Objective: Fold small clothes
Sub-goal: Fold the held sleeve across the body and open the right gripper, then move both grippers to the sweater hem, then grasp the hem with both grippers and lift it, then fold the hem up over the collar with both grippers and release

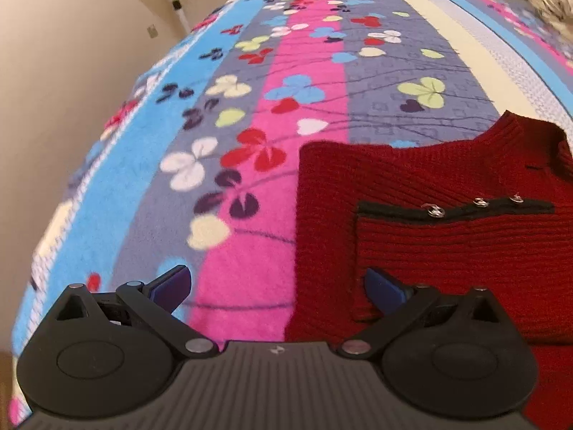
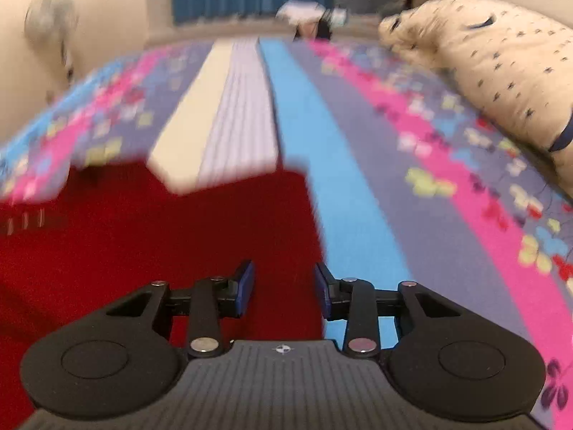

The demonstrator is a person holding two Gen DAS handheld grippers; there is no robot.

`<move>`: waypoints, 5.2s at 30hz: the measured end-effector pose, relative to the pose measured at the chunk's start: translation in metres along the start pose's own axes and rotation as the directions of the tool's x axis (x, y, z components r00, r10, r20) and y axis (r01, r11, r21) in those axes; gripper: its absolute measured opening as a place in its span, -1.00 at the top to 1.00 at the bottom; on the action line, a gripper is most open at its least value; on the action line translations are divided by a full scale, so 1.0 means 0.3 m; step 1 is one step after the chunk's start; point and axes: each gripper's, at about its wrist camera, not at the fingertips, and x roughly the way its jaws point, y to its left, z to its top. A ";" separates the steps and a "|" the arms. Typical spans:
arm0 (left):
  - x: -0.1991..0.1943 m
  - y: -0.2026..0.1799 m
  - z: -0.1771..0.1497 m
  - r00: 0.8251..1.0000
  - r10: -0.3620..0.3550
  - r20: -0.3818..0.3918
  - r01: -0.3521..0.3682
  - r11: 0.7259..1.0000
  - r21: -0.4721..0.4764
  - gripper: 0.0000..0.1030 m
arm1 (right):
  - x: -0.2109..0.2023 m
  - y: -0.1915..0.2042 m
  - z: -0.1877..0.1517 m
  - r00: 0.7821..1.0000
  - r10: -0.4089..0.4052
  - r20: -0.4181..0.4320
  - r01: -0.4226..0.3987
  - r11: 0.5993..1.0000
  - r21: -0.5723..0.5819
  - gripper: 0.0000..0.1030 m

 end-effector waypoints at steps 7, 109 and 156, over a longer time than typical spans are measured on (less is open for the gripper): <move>0.017 -0.040 0.017 0.997 0.081 0.011 -0.081 0.994 0.074 -1.00 | 0.239 0.039 0.050 0.979 -0.115 -0.169 0.098 0.990 -0.101 0.27; -0.447 0.465 -0.971 0.851 -0.456 -0.262 0.428 0.890 -0.159 0.37 | -0.670 -0.337 -0.859 0.875 0.337 -0.349 -0.135 0.860 0.493 0.69; -0.415 0.425 -0.125 0.899 -0.437 -0.034 0.398 0.848 -0.350 0.71 | -0.442 -0.375 -0.059 0.912 0.350 -0.215 -0.166 0.793 0.586 0.76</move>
